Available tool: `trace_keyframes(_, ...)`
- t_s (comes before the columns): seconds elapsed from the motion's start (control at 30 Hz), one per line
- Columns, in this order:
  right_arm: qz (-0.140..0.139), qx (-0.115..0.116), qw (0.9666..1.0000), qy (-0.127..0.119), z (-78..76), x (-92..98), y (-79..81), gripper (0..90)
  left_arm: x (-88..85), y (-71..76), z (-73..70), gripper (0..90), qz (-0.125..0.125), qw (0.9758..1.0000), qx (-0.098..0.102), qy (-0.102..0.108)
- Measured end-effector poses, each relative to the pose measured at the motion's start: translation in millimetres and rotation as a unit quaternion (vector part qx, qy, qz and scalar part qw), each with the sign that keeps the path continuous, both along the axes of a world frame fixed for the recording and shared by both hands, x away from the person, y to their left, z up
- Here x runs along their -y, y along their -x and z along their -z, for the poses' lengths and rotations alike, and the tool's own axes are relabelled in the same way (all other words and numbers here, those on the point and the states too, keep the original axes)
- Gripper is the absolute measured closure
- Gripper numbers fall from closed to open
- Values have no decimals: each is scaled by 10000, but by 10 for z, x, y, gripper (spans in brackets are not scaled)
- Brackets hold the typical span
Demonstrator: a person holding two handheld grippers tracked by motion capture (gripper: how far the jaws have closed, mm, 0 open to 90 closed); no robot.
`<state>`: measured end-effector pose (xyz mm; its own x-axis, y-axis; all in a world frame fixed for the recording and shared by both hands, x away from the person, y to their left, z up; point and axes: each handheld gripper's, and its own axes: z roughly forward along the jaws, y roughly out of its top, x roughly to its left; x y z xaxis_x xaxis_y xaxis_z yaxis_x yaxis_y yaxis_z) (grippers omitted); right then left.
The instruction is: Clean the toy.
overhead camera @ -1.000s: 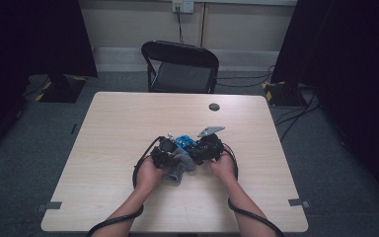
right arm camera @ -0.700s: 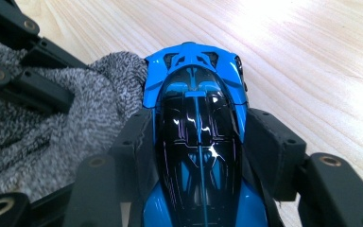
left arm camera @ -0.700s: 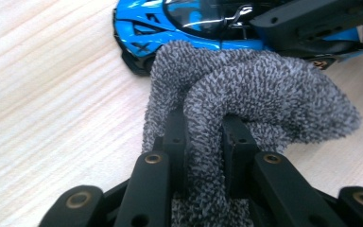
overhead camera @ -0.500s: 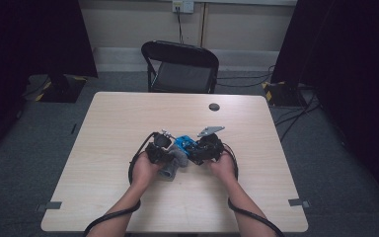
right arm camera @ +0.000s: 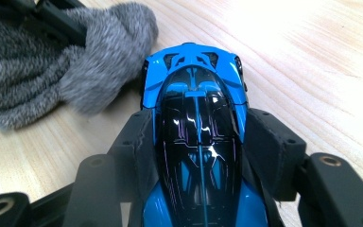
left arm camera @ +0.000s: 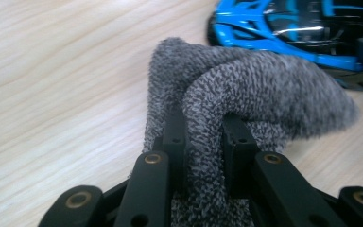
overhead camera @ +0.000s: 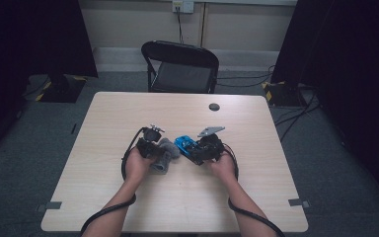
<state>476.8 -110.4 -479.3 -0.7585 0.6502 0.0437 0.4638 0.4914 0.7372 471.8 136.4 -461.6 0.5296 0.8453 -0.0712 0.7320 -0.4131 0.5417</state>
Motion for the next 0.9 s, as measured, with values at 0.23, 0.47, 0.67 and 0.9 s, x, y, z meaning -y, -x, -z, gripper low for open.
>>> trace_keyframes(0.23, -1, 3, 10000, -10, 1, 5, 3, 443, -212, 79, -139, 749, -103, 9998, 123, 94)
trace_keyframes(0.47, -5, 28, 10000, -35, 8, 12, 7, 443, -181, 282, -175, 749, 214, 9994, 179, 193)
trace_keyframes(0.67, -4, 7, 10000, -11, 2, 9, 6, 443, -66, 403, -172, 749, 467, 9982, 224, 294)
trace_keyframes(0.9, 4, 3, 10000, -2, 0, 9, 9, 443, 111, 519, -172, 749, 836, 9959, 227, 267)
